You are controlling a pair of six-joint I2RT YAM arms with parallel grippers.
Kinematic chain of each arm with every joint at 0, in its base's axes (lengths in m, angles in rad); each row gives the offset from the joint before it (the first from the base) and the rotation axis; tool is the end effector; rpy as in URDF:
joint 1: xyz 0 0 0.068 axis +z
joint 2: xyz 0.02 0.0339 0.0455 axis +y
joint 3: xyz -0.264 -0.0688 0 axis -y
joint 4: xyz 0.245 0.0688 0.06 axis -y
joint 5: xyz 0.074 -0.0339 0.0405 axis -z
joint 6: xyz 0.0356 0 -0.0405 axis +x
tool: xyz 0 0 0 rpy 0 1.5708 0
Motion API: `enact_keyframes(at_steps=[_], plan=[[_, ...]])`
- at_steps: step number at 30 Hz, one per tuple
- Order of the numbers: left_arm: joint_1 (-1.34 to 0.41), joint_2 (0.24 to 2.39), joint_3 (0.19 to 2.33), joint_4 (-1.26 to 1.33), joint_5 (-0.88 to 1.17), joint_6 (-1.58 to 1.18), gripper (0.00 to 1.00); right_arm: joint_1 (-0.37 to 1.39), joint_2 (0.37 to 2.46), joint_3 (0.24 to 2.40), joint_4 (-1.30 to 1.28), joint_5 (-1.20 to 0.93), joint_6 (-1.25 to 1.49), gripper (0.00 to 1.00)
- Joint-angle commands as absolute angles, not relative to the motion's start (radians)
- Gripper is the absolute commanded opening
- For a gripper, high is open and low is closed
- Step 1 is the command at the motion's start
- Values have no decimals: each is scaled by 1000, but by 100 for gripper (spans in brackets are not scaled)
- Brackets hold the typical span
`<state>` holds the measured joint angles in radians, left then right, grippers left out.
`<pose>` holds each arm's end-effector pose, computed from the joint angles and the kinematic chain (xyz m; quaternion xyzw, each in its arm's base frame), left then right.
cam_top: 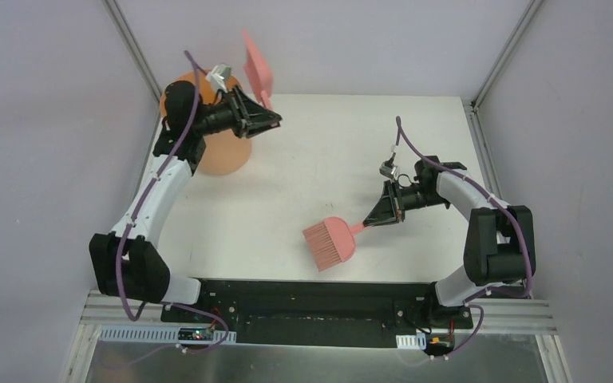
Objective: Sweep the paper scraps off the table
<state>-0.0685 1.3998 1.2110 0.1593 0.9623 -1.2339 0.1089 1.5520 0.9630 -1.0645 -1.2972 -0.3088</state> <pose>0.3185 -0.0511 0.3838 -0.0808 0.7085 -0.6384 0.2899 0.2400 0.0607 0.2079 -0.1407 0.7841 0.6038 0.0274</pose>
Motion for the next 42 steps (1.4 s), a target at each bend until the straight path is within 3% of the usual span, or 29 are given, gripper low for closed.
enact_keyframes(at_steps=[1, 8, 18, 29, 42], plan=[[-226, 1287, 1405, -509, 809, -669, 0, 96, 1567, 1010, -1052, -1318, -318, 0], [-409, 1303, 1450, -1006, 495, -330, 0, 47, 1549, 970, -874, -1106, -137, 0], [-629, 1411, 1289, -1154, 119, -232, 0, 37, 1645, 985, -848, -957, -71, 0], [-754, 1682, 1282, -1177, -36, -236, 0, 32, 1700, 1008, -872, -945, -78, 5], [-761, 1761, 1255, -1069, 22, -212, 9, 32, 1761, 1023, -892, -934, -78, 8]])
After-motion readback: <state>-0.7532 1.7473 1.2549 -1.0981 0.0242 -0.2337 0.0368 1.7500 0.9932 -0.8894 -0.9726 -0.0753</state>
